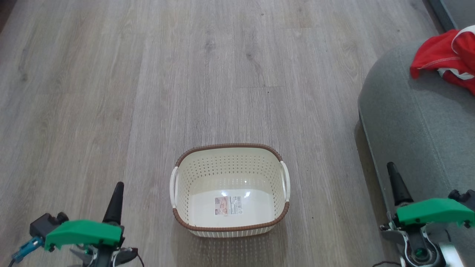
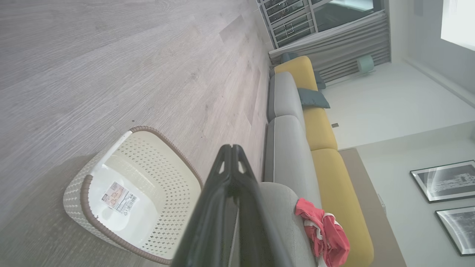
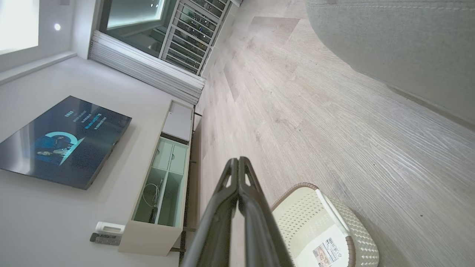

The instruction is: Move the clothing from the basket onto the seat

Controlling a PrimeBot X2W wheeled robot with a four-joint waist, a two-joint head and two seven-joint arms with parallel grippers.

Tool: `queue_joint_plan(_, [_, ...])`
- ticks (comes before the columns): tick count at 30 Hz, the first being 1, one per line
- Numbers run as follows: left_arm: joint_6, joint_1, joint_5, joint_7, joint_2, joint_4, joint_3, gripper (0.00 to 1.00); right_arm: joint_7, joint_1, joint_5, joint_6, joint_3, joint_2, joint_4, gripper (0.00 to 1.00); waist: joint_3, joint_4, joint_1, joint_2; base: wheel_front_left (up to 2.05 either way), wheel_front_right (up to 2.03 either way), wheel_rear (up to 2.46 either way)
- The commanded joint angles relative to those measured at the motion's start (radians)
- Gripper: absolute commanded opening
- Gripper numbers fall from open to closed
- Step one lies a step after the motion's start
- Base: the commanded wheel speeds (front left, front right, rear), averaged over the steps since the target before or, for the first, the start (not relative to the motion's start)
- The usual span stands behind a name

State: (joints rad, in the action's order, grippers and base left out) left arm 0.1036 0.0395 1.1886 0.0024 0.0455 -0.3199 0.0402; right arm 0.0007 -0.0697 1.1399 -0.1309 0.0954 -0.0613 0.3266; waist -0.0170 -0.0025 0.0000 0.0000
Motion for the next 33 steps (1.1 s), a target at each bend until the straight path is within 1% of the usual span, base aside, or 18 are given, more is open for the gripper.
queue_joint_plan(1, [0.009, 0.057, 0.024, 0.007, 0.005, 0.039, 0.033, 0.00, 0.008, -0.037, 0.024, 0.000, -0.009, 0.001, -0.041, 0.00, 0.000, 0.000, 0.0000, 0.0000, 0.00, 0.00, 0.00])
queue_joint_plan(17, [0.017, 0.062, 0.210, 0.056, 0.005, 0.055, 0.052, 0.00, 0.057, -0.037, 0.233, 0.000, 0.004, 0.006, -0.060, 0.00, 0.007, 0.001, 0.0000, 0.0000, 0.00, 0.00, 0.00])
queue_joint_plan(33, [0.025, 0.067, 0.374, 0.099, 0.005, 0.070, 0.069, 0.00, 0.101, -0.038, 0.417, 0.000, 0.015, 0.010, -0.077, 0.00, 0.012, 0.002, 0.0000, 0.0000, 0.00, 0.00, 0.00])
